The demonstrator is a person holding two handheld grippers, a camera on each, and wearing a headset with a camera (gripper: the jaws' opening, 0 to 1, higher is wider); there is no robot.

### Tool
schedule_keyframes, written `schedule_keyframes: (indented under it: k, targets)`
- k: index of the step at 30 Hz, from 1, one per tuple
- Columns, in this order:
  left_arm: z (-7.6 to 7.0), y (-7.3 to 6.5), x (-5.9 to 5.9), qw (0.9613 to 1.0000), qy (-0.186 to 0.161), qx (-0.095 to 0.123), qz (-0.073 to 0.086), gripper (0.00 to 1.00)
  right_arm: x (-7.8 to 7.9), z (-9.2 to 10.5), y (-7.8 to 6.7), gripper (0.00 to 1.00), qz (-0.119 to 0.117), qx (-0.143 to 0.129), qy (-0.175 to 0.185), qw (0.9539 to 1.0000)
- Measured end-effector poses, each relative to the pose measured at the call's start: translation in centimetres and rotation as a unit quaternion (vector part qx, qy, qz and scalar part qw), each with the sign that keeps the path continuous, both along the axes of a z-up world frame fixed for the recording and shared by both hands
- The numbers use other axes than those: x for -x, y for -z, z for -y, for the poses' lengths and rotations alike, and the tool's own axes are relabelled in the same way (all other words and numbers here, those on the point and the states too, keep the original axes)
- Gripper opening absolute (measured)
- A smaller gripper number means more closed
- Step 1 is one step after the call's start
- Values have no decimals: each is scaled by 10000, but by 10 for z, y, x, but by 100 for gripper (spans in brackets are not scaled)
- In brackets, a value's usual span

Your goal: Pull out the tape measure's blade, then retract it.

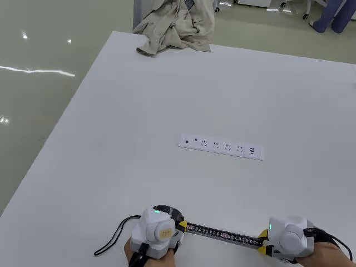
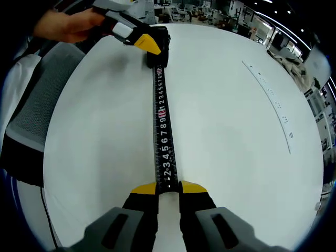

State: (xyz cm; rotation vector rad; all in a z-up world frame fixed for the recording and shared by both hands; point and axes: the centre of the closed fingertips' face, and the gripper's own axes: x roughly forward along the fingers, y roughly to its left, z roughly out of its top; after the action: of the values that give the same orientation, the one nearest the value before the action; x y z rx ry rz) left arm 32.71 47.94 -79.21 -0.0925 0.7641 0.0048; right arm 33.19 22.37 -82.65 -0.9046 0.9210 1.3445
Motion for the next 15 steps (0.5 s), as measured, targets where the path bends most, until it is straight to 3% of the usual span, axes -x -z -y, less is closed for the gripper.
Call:
schedule_keyframes:
  k: [3, 7, 15]
  targets:
    - [0, 0, 0, 10000, -7, 1, 3, 59, 0, -2, 0, 14, -95, 32, 56, 9999]
    - [0, 0, 0, 10000, 3, -1, 1, 59, 0, -4, 0, 14, -410, 71, 237, 9989]
    - [0, 1, 0, 10000, 19, -2, -18, 59, 3, -9, -1, 14, -667, 10, 293, 9973]
